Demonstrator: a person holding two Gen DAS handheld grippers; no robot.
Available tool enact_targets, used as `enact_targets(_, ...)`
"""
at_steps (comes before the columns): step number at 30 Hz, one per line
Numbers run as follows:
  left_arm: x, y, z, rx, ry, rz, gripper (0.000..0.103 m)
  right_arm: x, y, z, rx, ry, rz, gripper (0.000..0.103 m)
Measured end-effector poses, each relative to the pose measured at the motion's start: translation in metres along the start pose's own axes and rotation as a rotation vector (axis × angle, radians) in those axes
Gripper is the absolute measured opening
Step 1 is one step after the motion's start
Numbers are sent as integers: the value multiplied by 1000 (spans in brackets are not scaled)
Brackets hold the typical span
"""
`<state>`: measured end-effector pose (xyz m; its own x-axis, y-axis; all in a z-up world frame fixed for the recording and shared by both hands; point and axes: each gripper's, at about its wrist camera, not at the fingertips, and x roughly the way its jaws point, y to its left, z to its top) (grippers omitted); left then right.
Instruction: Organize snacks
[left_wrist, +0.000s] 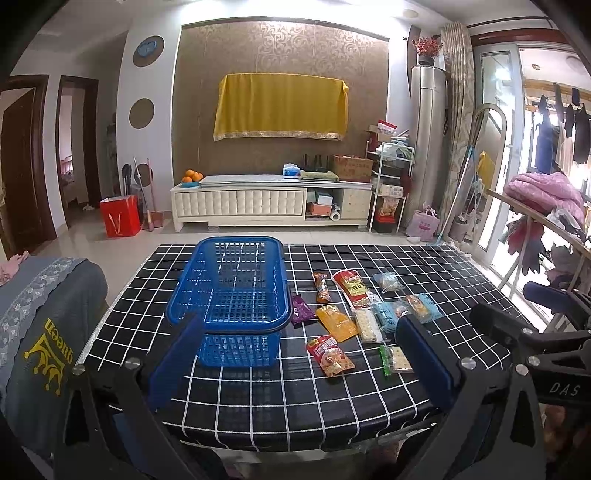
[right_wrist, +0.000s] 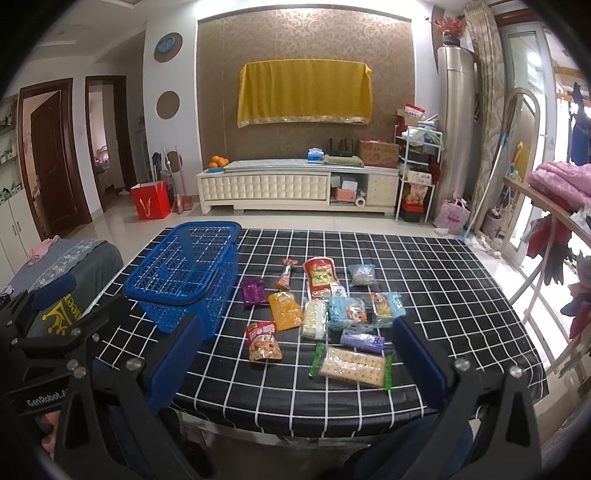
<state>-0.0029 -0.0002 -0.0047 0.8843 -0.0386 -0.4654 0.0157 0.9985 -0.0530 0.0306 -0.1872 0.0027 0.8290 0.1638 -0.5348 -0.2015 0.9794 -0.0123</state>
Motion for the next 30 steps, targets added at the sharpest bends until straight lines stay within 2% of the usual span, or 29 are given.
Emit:
enact_targets(11, -2, -4, 6, 4, -3, -15, 103, -6, -4, 7, 4, -6, 7, 103)
enact_targets(19, 6, -15, 22, 5, 2, -30, 103, -5, -20, 19, 17, -29, -1, 103)
enact_targets(25, 39, -30, 42, -11, 49, -83, 103, 14, -44, 39, 46, -7, -34, 103)
enact_targets(30, 87, -48, 57, 5, 131, -121, 103, 47, -66, 53, 44, 52, -45, 103)
